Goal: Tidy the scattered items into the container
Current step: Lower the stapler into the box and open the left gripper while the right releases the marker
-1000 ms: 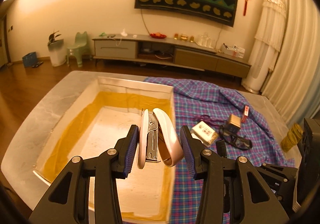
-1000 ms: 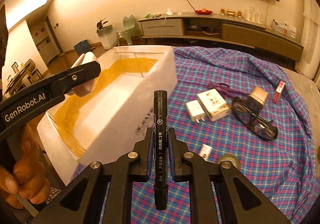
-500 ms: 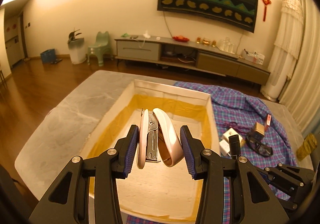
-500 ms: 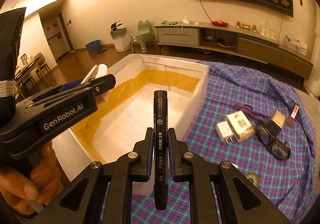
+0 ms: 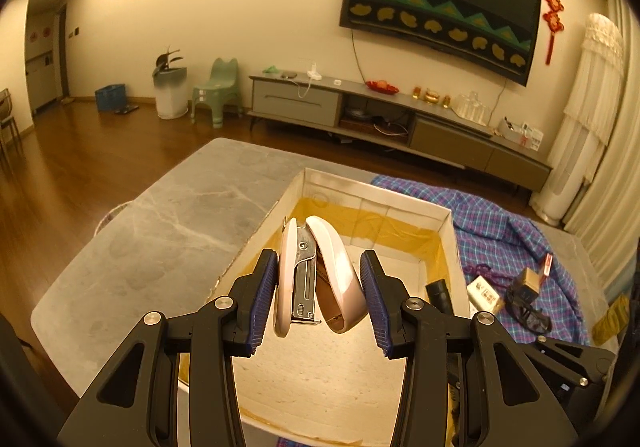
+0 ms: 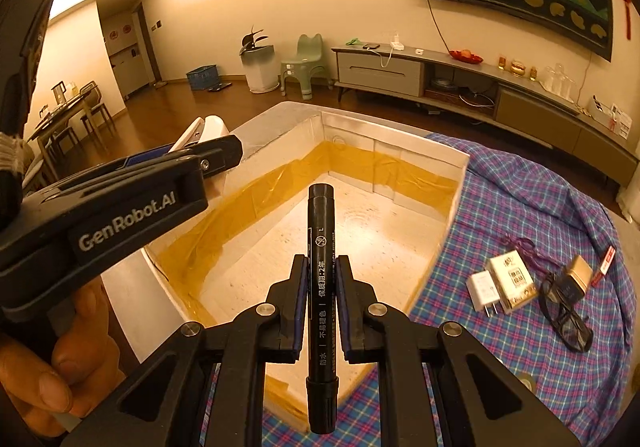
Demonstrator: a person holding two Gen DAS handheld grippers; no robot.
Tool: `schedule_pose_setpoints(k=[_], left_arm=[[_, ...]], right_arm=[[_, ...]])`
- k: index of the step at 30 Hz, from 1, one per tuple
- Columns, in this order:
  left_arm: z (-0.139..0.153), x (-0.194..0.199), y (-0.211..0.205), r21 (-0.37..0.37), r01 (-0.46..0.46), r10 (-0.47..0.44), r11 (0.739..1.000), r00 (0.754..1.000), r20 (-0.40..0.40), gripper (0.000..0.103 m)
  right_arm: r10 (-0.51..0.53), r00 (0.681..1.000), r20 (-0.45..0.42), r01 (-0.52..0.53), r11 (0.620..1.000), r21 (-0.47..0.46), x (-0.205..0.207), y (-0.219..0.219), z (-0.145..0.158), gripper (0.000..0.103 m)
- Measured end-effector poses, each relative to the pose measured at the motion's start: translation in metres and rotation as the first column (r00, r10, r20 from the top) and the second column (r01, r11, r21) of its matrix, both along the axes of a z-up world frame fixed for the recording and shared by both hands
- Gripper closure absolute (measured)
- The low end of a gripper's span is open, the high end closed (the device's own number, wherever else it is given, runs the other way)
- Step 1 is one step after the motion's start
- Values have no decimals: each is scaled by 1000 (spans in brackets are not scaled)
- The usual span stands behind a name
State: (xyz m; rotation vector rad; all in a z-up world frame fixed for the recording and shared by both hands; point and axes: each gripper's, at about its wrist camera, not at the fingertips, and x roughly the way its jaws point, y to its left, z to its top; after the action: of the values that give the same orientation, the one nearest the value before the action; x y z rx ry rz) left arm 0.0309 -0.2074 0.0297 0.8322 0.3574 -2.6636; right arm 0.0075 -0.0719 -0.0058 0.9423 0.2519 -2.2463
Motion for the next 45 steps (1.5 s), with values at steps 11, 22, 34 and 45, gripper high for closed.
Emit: schedule_pose_setpoints(k=[11,22,34,45], left_arm=[[-3,-16,-11,46,0,0,999,1000,5,58],[-19,-56,-15,156,38,-48,987,997,61,58],[-52,-104,-31,370,16,-70,929,989,134,58],[-83,-136,-36,416,-35,-56,909,977,204,58]], right_arm=[[19,1000,14,-19,1000,12,-27,-20,0,88],[-16,993,116,16,1000,-1,-81,-12,-12,88],[-21,979,205,12,999,42,-130,-15,-25,88],[-13,948,319,-18,995,96,-164,-29,-57,88]])
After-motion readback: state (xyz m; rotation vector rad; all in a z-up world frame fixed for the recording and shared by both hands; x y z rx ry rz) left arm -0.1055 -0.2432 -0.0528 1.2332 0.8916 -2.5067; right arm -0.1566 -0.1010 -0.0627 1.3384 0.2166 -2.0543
